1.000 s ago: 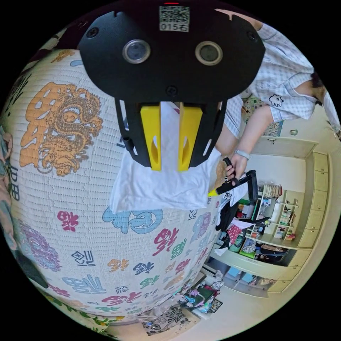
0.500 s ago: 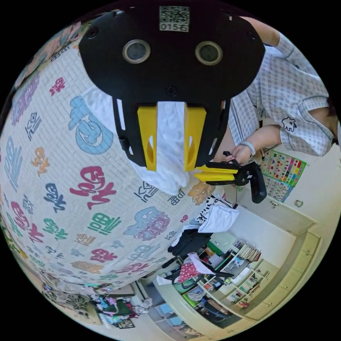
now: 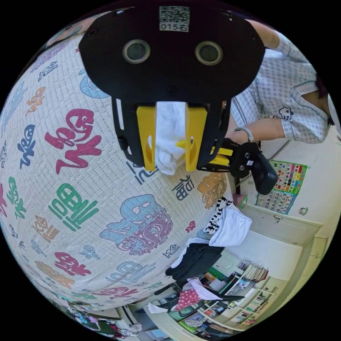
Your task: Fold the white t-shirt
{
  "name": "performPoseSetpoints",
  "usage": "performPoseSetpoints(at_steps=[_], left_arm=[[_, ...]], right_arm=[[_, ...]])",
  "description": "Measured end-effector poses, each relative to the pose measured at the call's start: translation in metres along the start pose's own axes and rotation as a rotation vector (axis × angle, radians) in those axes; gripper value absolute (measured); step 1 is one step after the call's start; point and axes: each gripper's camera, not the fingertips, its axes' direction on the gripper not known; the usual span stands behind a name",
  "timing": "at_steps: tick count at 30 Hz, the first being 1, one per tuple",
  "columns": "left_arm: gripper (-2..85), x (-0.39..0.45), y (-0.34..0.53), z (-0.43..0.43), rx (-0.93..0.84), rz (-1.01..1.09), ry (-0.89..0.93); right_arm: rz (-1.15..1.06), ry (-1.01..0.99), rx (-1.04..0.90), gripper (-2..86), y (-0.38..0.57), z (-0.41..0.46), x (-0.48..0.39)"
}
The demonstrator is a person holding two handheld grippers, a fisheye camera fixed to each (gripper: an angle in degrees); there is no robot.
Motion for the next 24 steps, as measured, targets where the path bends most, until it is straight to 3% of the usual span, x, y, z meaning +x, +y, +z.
performPoseSetpoints(at_steps=[3,6,8,11,13,19,24], left_arm=[[2.0,0.015,0.024,-0.035,0.057,0.073,0.191],[1.3,0.039,0.058,-0.075,0.107,0.139,0.183],[1.0,0.055,0.08,-0.098,0.113,0.217,0.271],[0.7,0.073,0.103,-0.118,0.052,0.306,0.367],[0.6,0.082,0.117,-0.134,0.026,0.358,0.356],[0.5,0.096,0.155,-0.197,0.066,0.441,0.381],[0.3,0.113,0.175,-0.243,0.102,0.523,0.277]], right_arm=[[-0.038,0.01,-0.038,13.8,0.002,0.007,0.0],[-0.117,-0.024,-0.11,15.3,0.001,0.021,-0.007],[-0.143,-0.015,-0.197,14.4,-0.001,0.037,-0.013],[-0.134,0.192,-0.267,5.2,0.006,0.051,-0.027],[-0.144,0.153,-0.311,4.0,0.016,0.049,-0.033],[-0.052,0.034,0.052,2.9,0.128,-0.042,-0.049],[0.097,0.085,0.449,1.9,0.28,-0.128,-0.084]])
